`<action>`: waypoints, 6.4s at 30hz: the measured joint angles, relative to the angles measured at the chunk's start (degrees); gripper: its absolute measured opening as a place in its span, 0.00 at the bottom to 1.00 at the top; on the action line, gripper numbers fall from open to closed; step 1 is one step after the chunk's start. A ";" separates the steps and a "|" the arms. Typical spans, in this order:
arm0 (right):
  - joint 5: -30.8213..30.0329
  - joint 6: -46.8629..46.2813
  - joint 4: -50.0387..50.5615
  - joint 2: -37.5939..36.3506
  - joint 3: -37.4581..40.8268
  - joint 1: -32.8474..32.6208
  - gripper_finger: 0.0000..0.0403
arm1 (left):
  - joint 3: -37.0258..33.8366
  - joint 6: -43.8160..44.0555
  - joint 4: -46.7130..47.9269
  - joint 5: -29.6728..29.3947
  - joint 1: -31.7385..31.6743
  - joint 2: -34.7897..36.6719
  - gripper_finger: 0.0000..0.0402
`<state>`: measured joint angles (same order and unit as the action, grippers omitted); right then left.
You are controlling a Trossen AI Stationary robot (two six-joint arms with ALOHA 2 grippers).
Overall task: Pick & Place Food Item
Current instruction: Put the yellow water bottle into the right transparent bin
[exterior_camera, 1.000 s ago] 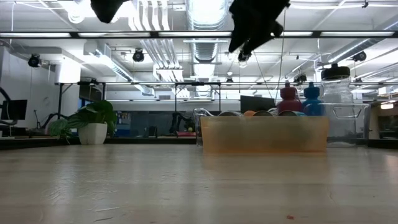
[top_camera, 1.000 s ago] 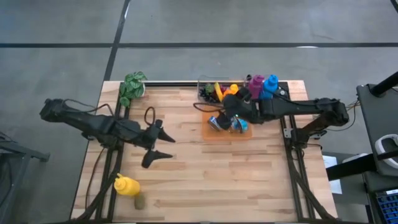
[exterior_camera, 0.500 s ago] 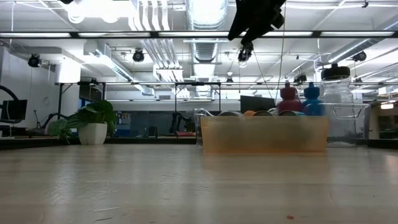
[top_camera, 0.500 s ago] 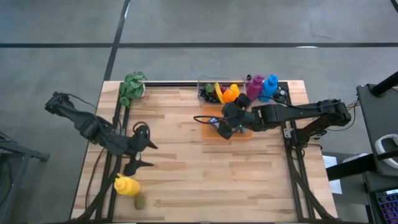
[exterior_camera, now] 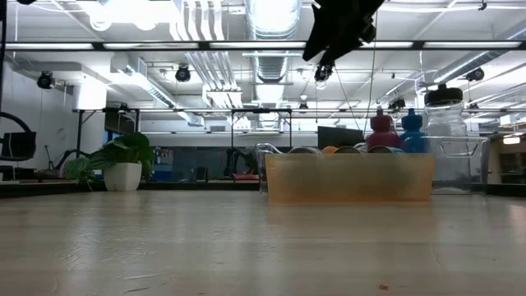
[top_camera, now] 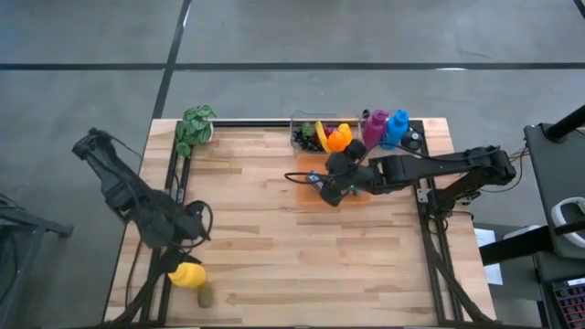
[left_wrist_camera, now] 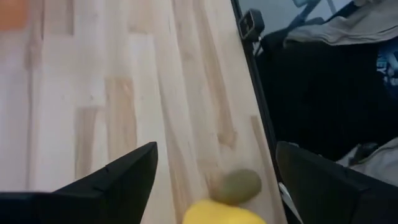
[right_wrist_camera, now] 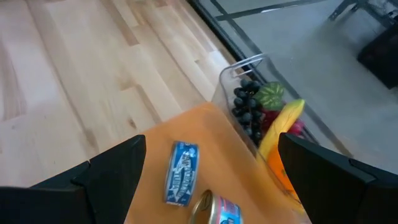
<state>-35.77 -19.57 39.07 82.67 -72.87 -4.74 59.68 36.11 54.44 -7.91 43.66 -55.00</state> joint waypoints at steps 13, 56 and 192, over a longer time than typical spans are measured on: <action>1.75 -1.37 -2.83 0.00 2.58 0.12 0.90 | 0.00 10.09 11.16 6.13 7.02 0.00 0.77; 1.26 -2.51 -8.37 -0.09 5.65 0.14 0.90 | -3.08 -4.37 3.63 13.50 14.27 0.04 0.55; 15.28 2.95 0.12 -16.94 5.91 -11.90 0.90 | 42.02 -83.47 9.20 39.65 -38.72 -51.01 0.14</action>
<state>-20.49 -16.62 39.19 65.73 -66.96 -16.64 101.70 -47.36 63.64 31.75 4.94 -106.02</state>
